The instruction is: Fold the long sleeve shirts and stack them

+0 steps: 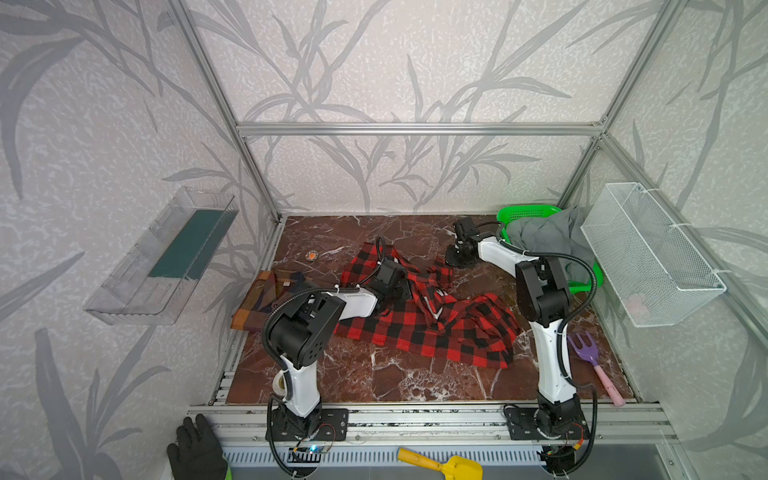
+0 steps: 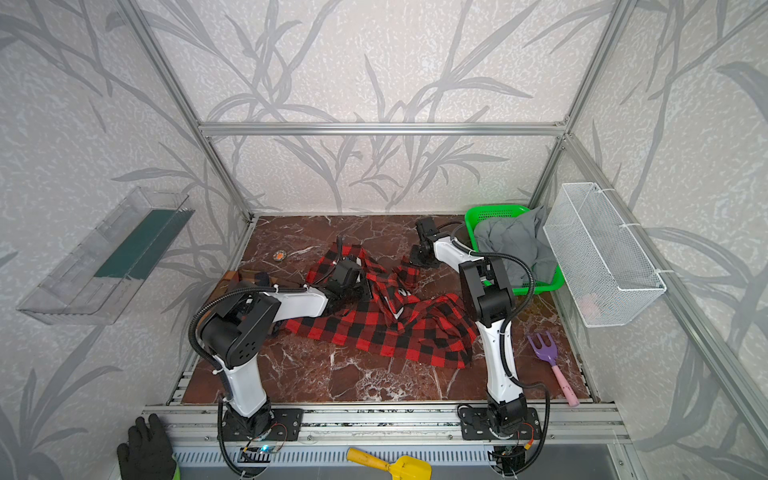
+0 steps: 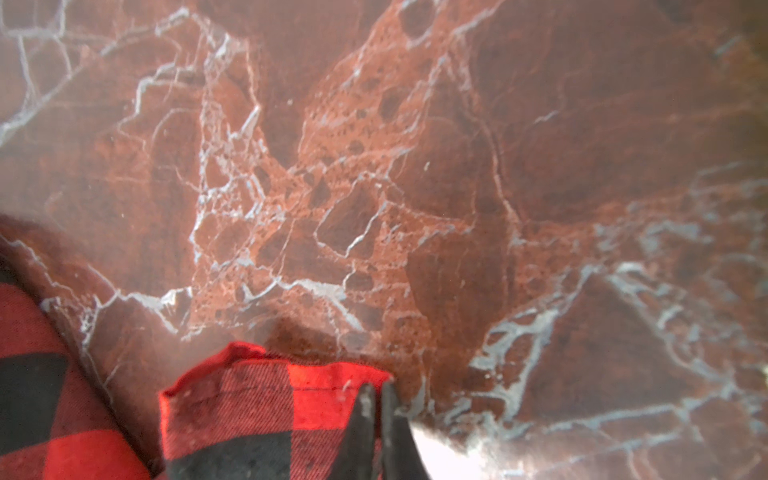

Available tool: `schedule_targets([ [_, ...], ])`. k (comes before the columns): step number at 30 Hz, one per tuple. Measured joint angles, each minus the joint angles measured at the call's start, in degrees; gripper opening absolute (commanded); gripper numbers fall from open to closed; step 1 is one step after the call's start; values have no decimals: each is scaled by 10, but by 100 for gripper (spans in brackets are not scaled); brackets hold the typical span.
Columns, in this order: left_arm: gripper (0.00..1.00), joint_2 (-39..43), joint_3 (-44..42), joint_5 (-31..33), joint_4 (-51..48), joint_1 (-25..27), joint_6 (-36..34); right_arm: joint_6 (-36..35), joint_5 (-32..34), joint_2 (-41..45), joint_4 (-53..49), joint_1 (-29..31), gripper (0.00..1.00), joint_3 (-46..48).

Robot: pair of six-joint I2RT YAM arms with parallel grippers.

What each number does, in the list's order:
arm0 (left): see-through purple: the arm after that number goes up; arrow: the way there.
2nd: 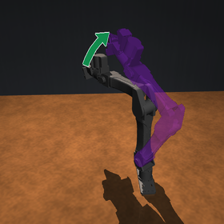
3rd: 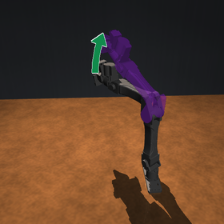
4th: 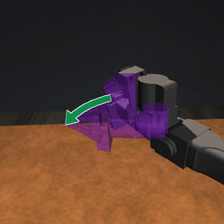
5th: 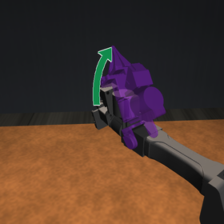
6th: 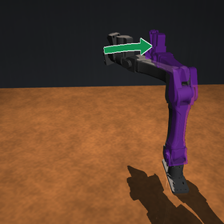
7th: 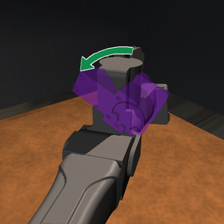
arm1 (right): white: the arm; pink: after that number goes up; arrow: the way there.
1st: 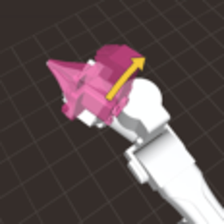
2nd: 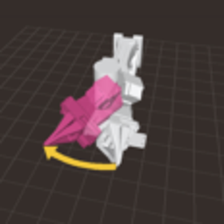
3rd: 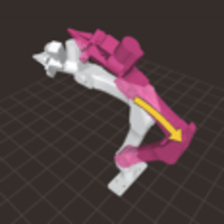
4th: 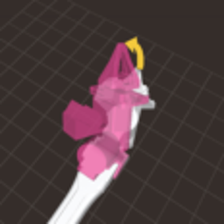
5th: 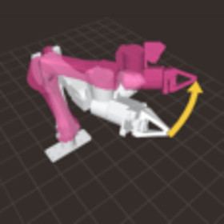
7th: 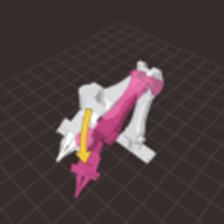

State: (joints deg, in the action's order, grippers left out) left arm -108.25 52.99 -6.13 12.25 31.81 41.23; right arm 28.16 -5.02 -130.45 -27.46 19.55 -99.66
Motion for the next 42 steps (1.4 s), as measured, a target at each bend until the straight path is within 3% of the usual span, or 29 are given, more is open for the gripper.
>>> schedule_targets([
  [11, 67, 2, -4, 0, 5, 0, 2, -15, -3, 15, -49, -15, 0, -18],
  [29, 67, 6, -5, -5, 7, 0, 4, -15, 26, 224, -46, -43, 0, 9],
  [42, 68, 7, 30, -21, -56, -3, 15, -75, 92, 321, -45, -90, 0, -214],
])
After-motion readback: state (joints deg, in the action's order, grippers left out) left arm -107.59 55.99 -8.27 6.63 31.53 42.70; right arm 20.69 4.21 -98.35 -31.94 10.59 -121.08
